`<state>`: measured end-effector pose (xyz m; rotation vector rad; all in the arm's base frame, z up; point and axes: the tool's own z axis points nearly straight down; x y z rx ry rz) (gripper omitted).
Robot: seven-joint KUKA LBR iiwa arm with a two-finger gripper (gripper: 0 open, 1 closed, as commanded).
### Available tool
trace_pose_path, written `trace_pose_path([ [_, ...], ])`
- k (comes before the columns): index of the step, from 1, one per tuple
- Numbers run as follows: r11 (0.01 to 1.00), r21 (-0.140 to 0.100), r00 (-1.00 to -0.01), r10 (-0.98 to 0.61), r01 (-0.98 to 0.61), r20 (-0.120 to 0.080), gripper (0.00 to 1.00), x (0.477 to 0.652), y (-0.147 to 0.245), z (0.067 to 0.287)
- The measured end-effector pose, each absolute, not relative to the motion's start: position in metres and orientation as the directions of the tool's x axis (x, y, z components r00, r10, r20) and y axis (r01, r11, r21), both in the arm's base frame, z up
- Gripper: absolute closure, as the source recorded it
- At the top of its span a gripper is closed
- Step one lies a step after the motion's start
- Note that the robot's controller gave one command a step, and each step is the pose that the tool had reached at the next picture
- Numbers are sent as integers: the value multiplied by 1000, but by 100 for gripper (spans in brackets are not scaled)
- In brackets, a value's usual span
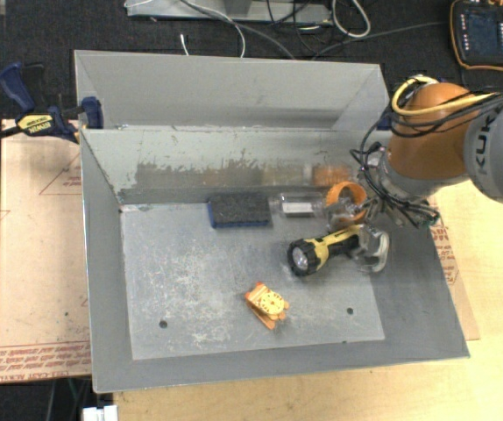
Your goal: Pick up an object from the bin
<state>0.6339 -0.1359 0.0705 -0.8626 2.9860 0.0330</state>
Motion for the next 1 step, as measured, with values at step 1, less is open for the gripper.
trace_pose_path([
  [1,846,11,-846,-532,-533,-38,100,634,-136,70],
])
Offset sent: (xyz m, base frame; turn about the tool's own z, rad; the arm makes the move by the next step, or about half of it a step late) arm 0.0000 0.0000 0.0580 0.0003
